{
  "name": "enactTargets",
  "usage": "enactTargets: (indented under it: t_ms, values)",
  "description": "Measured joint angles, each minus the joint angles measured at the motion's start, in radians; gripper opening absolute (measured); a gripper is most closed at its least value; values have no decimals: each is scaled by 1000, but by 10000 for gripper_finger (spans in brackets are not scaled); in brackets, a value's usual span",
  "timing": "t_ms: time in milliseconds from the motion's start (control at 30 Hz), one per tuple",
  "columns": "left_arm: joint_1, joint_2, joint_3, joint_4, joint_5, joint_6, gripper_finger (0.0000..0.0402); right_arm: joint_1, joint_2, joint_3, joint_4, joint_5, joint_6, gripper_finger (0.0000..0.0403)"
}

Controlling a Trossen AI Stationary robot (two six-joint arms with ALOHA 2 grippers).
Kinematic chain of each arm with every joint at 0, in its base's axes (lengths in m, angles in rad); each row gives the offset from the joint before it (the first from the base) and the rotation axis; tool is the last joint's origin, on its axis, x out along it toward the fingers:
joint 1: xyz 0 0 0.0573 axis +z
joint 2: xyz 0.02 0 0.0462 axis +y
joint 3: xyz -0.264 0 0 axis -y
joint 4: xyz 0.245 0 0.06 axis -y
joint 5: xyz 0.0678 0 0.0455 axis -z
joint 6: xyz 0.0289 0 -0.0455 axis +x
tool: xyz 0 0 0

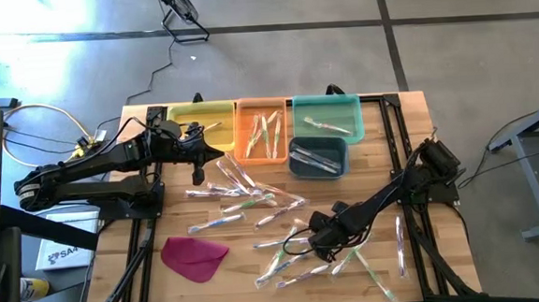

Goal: Pick & Place Toothbrushes
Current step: Put the orange toothbrush into the blue bin

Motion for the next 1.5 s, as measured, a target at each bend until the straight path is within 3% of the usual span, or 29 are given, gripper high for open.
enactTargets:
  t_ms: [267, 733, 1267, 1500]
  values:
    - [0, 0, 0, 0, 0, 0, 0, -3, -121, -2, -82, -6, -5, 1]
    - [0, 0, 0, 0, 1, 0, 0, -76, -376, -2, -219, 171, -44, 1]
    - [0, 0, 0, 0, 3, -1, 0, -314, -557, 1, -262, 206, -369, 3]
    - [0, 0, 0, 0, 3, -1, 0, -452, -597, 2, -254, 273, -550, 3]
